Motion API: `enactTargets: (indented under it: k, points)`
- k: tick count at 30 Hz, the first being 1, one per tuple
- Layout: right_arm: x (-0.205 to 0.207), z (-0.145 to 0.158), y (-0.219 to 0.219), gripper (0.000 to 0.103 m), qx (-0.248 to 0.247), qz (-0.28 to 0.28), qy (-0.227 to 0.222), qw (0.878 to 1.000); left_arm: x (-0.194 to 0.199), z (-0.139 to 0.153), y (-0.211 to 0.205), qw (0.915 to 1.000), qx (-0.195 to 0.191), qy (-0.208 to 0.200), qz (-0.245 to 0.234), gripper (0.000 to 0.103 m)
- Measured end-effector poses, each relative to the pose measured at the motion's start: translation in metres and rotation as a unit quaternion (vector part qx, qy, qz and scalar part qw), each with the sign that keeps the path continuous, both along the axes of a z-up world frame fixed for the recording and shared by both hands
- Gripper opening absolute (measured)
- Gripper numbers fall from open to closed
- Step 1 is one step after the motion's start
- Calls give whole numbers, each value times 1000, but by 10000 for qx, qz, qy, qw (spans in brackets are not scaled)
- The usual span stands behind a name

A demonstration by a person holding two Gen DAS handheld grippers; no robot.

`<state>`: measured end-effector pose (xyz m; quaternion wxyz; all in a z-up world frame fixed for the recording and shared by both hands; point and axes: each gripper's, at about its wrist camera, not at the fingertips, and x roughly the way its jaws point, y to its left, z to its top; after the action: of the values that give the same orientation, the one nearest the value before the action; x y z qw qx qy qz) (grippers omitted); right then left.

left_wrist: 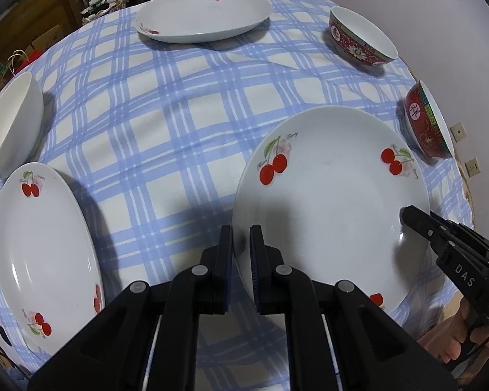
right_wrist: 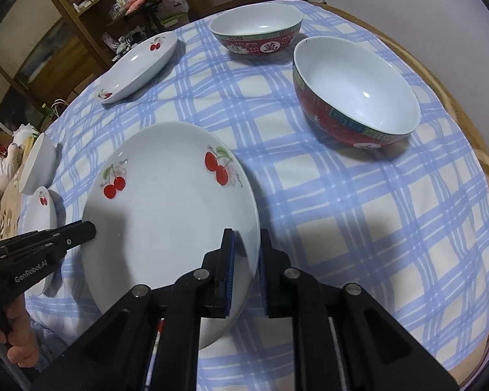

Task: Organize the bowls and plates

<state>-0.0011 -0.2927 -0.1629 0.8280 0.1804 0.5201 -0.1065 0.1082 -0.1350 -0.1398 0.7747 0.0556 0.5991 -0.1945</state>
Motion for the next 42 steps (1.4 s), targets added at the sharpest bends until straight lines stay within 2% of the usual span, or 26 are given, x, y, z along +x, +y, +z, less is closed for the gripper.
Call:
enactTargets:
  k: [12,19,29,36,42]
  points:
    - [-1,-1,-1,16,109,-65,-32,9999,-5,-3,1,9999,54,-128,-43,10]
    - [2,-2,3,16,-56,-60,112,9999,-2,-4,4,9997,-86,123,214,11]
    - [2,-2,1,16,-5,-95,139,9999,-8,-6,2,10000,55,56,20,13]
    - [-2,-2,2,16,63,-144,164,9997,-9,-10,4,9999,-21,128,-62,17]
    - [-5,2,2,16,43,-156,129,9998,-16,-6,1,9995,187,13,-241,17]
